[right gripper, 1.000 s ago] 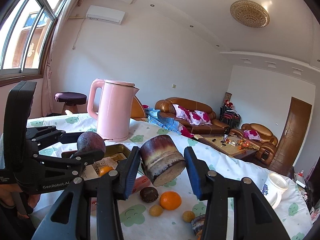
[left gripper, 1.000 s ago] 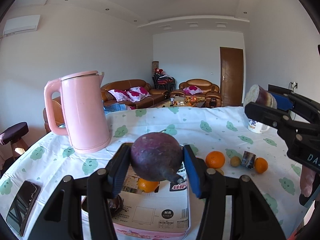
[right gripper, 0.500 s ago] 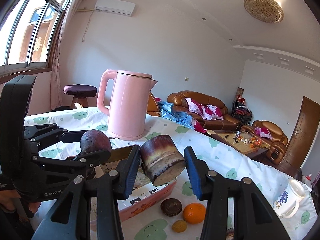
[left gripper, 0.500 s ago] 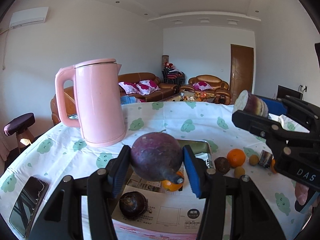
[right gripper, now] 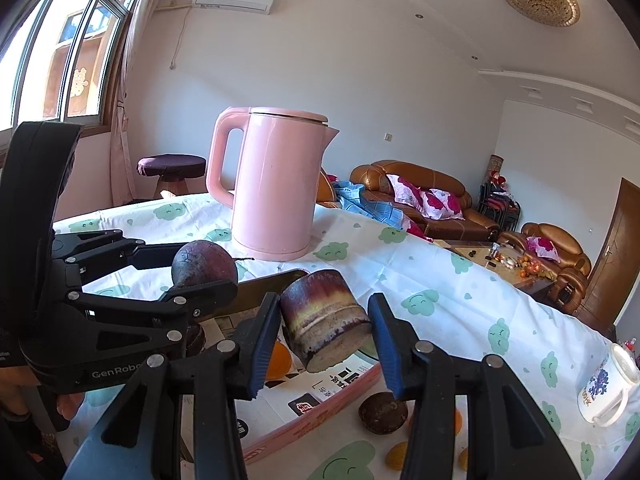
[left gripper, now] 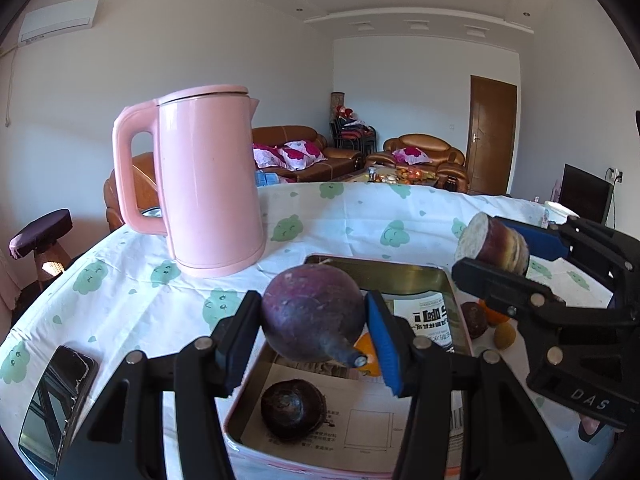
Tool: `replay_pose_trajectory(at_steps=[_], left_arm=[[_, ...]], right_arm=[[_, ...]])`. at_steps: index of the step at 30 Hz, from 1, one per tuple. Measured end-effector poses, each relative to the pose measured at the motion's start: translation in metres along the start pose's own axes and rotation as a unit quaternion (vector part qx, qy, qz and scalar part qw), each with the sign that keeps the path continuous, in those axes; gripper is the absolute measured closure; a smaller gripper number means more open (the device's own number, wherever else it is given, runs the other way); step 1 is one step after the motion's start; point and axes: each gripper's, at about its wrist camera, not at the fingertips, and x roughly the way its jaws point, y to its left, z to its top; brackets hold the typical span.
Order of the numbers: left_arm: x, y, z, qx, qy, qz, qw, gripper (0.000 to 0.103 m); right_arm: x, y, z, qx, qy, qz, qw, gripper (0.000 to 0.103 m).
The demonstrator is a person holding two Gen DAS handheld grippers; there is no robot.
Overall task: Organize fruits
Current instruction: 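Release the sugarcane into the tin with the right tool while the left tool releases the passion fruit there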
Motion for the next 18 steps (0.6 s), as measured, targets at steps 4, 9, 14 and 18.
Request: replay_pose_trajectory(at_steps=[4, 9, 14, 18], left_arm=[[0.002, 0.003, 0.001, 0.000, 0.005, 0.001, 1.0000, 0.049], [0.006, 0.006, 0.000, 0.003, 0.016, 0.002, 0.9999, 0.049], [0.013, 0.003, -0.002, 0.014, 0.035, -0.003, 0.9993, 0.049], [0.020, 0.002, -0.006, 0.021, 0.053, -0.005, 0.9984, 0.048]], right_arm=[[0.005, 0.003, -0.003, 0.003, 0.008, 0.005, 1.000, 0.056], [0.012, 0.008, -0.008, 0.006, 0.022, 0.014, 1.000, 0.056], [0.020, 0.013, -0.013, 0.004, 0.040, 0.020, 0.999, 0.056], [0.029, 0.013, -0.018, 0.009, 0.064, 0.028, 0.997, 0.056]])
